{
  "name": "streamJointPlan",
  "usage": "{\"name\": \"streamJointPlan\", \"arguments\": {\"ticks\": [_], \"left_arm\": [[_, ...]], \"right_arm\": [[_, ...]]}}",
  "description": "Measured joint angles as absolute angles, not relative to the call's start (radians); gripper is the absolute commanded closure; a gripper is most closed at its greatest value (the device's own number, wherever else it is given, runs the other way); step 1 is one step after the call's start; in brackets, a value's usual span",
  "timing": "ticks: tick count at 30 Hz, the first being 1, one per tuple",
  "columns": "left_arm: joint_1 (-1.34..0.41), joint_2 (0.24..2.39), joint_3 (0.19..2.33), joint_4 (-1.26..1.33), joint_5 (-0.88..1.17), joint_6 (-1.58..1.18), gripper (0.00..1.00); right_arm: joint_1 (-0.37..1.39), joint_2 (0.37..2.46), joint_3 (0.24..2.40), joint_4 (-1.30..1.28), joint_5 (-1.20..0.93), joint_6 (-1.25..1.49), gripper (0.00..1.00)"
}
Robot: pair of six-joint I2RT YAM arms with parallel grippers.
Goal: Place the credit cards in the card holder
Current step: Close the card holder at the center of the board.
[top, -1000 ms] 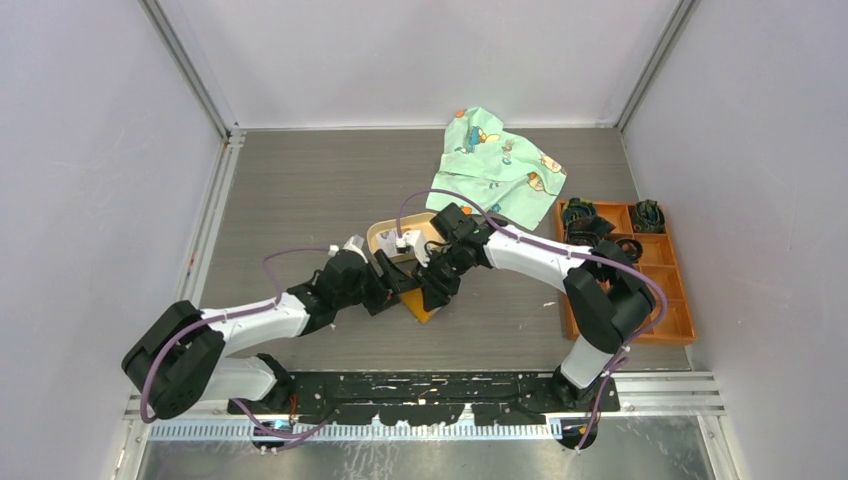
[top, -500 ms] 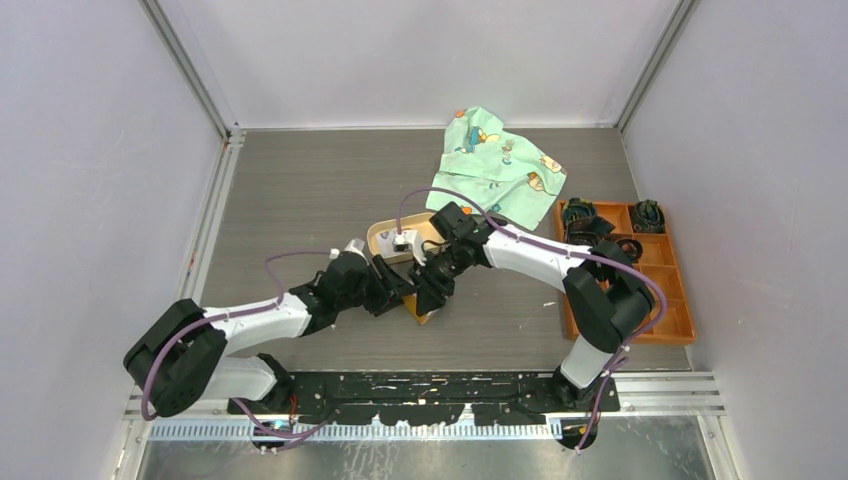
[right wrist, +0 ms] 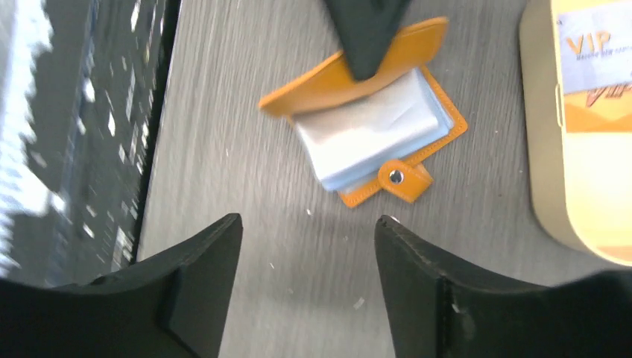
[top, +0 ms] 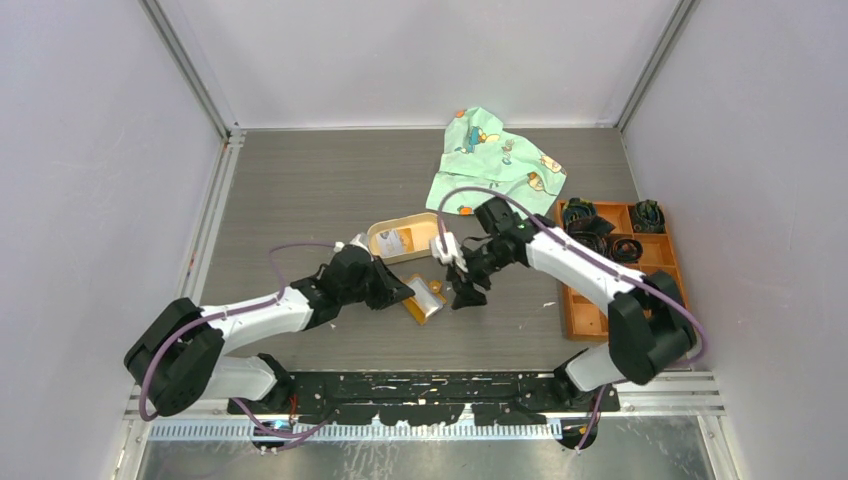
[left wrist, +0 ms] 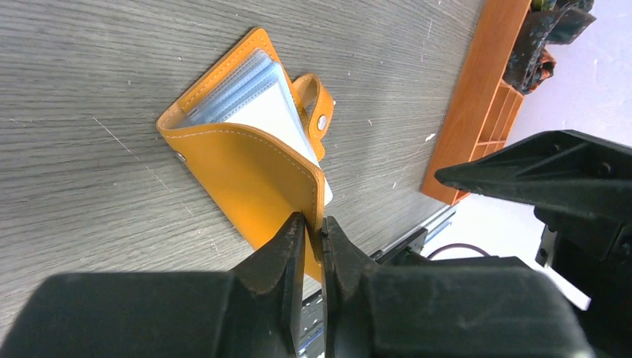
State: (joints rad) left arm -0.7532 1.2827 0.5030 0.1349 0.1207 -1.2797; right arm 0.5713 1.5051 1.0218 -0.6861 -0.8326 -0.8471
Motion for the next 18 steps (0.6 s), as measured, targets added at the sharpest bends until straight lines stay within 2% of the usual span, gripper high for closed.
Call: {"name": "streamJointPlan", "arguments": {"ticks": [2, 4, 8, 18], "left_arm": [[-0.753, 1.283, 0.518, 0.108, 0.125, -1.258, 0.87], [-0.753, 1.285, 0.53, 0.089, 0.13, -1.238, 0.88], [-0.753, 1.306, 0.548, 0.078, 0.146, -1.216, 0.88], [-0.753, 1.322, 0.552, 0.085, 0.17, -1.197, 0.88]], "right_arm": [[0.548, 1.438, 0.964, -0.719, -0.828, -1.076, 0.24], [0.551, 1.423, 0.928, -0.763, -0.822, -1.273, 0.28], [0.561, 1.529, 0.932, -0.792, -0.813, -1.505, 0.34], [0.57, 1.725, 1.037, -0.725, -0.767, -1.648, 0.35]]}}
